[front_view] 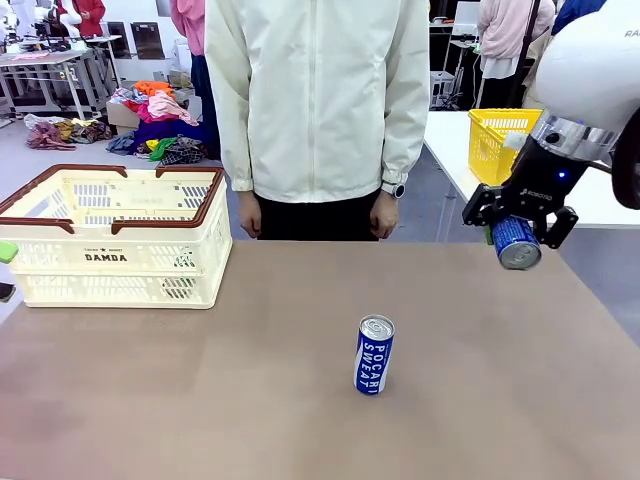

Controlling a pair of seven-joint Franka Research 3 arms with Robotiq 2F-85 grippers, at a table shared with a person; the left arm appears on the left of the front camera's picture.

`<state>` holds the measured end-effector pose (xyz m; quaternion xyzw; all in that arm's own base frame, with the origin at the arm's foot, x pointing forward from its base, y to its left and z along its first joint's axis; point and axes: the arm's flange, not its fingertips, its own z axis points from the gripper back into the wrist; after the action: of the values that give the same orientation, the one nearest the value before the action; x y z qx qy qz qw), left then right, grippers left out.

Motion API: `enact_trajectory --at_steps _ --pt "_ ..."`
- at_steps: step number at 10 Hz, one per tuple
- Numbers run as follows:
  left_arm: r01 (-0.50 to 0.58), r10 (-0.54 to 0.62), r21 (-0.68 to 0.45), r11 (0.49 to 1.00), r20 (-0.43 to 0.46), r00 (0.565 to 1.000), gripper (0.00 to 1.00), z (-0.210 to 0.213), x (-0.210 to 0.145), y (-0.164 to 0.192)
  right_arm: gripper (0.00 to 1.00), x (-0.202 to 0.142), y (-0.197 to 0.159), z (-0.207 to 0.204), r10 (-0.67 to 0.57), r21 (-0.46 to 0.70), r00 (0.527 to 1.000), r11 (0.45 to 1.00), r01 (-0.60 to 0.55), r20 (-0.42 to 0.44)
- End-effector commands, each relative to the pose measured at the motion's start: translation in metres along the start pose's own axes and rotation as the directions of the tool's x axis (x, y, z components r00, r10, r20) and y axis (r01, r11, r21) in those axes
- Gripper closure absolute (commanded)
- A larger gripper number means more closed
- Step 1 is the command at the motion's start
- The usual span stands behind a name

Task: Place the drinks into the Shopping basket.
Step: Pick up one drink and place it into the Shopping basket.

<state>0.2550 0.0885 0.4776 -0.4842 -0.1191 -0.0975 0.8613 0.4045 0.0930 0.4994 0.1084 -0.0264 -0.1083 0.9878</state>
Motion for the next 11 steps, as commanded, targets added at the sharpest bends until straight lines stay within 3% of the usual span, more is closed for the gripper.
enact_trajectory --at_steps 1,3,4,5,8,11 --pt "-0.006 0.006 -0.009 1.000 0.002 1.000 0.00 0.002 -0.001 -0.002 1.00 -0.005 0.007 0.001 0.024 -0.018 1.000 1.000 -0.023 0.016" --pt "-0.006 0.006 -0.009 1.000 0.002 1.000 0.00 0.002 -0.001 -0.002 1.00 -0.002 0.003 -0.001 0.008 -0.006 1.000 1.000 -0.008 0.000" --pt "-0.006 0.006 -0.009 1.000 0.002 1.000 0.00 0.002 -0.001 -0.002 1.00 -0.004 0.002 -0.007 -0.069 -0.051 0.996 0.996 0.067 -0.050" --pt "-0.006 0.006 -0.009 1.000 0.002 1.000 0.00 0.002 -0.001 -0.002 1.00 -0.003 0.026 -0.007 -0.096 -0.091 0.995 0.992 0.092 -0.037" --pt "-0.006 0.006 -0.009 1.000 0.002 1.000 0.00 0.002 -0.001 -0.002 1.00 0.000 0.144 0.000 0.016 -0.092 0.998 0.996 -0.010 0.061" --pt "-0.006 0.006 -0.009 1.000 0.002 1.000 0.00 0.002 -0.001 -0.002 1.00 -0.003 0.278 -0.045 -0.028 -0.170 1.000 0.985 0.030 0.014"
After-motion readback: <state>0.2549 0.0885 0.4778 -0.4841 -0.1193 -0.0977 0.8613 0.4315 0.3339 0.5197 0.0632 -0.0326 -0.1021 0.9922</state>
